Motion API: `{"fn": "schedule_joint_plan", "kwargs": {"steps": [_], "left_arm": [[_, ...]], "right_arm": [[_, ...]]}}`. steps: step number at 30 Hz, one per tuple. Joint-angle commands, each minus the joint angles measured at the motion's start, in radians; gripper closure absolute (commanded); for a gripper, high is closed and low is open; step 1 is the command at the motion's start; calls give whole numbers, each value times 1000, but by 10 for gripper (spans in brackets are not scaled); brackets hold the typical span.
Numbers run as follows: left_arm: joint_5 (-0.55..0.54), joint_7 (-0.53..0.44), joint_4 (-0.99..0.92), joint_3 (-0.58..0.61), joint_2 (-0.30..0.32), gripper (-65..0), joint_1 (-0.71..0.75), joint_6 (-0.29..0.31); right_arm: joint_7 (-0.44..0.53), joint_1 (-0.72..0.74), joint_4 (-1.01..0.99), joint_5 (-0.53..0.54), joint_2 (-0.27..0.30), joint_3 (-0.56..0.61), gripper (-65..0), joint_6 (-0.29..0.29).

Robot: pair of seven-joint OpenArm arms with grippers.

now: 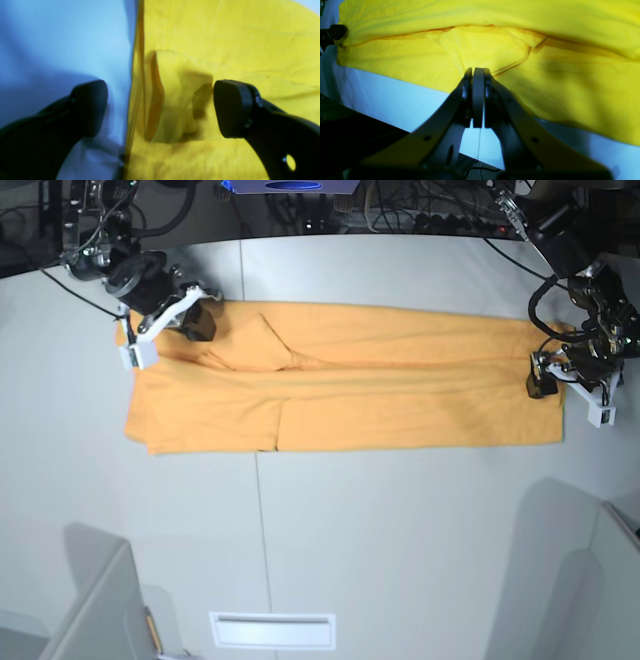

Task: Fold the T-shirt properly
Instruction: 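Move both grippers to the ends of the folded strip and grasp, then lift the strip end with the left gripper and fold it toward the right gripper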

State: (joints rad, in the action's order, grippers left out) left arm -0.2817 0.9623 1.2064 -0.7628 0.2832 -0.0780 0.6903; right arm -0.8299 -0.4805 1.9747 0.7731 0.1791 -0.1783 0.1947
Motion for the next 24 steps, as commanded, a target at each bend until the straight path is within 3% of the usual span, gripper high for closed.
{"fn": "schedule_joint_plan", "kwargs": {"steps": [1,12,17,24], "left_arm": [[17,50,-12,2,0,-589,2,8],[17,43,-84,2,3,0,2,8],[17,-22,-84,1,49,0,2,8],[17,-21,0,-28,124,0,2,8]], "right_arm": [[17,1,13,13,9,-2,0,9],[17,-8,13,15,9,-3,0,9],[17,-8,13,19,7,-3,0,9],[17,-10,15,21,1,-2,0,10]]}}
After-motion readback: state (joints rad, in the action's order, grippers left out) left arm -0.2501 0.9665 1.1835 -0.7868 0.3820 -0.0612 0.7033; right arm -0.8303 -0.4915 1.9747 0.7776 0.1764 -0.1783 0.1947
